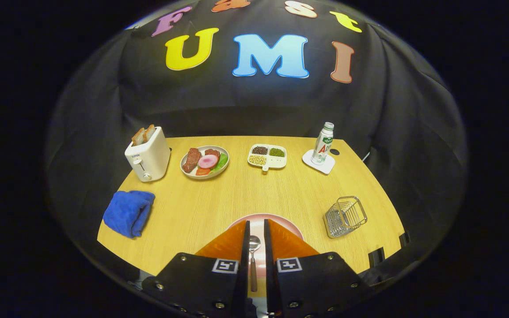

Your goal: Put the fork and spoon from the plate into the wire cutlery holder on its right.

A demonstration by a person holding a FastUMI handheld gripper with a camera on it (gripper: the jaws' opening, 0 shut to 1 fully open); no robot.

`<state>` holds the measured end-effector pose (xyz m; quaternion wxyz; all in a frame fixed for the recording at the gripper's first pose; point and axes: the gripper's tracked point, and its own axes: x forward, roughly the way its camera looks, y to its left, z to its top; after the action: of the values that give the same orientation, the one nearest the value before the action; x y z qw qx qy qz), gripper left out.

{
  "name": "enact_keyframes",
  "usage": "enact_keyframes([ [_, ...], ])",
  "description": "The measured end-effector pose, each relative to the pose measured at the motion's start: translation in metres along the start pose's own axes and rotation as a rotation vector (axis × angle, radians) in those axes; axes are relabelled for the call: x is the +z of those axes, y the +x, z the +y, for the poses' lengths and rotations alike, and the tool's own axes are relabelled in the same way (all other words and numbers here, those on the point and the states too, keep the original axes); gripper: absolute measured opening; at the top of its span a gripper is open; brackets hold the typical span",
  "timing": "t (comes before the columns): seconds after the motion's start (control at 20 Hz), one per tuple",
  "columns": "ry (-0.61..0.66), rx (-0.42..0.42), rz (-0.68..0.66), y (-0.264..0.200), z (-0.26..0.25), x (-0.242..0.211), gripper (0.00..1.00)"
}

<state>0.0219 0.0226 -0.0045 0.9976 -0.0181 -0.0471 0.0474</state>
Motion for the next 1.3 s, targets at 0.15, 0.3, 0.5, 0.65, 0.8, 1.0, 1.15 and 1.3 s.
enact_keyframes([
  [0.15, -0.016, 0.013, -0.001, 0.006, 0.005, 0.002, 0.17],
  [0.3, -0.032, -0.024, 0.056, 0.014, -0.004, -0.010, 0.17],
  [0.5, -0.028, -0.098, 0.174, 0.026, -0.024, -0.035, 0.17],
  [0.65, 0.003, -0.144, 0.289, 0.035, -0.041, -0.060, 0.17],
  [0.8, 0.027, -0.153, 0.395, 0.040, -0.049, -0.087, 0.17],
  [1.0, 0.006, -0.153, 0.524, 0.044, -0.057, -0.126, 0.17],
  [1.15, -0.013, -0.144, 0.632, 0.043, -0.058, -0.154, 0.20],
  [1.3, -0.021, -0.125, 0.712, 0.041, -0.056, -0.174, 0.24],
])
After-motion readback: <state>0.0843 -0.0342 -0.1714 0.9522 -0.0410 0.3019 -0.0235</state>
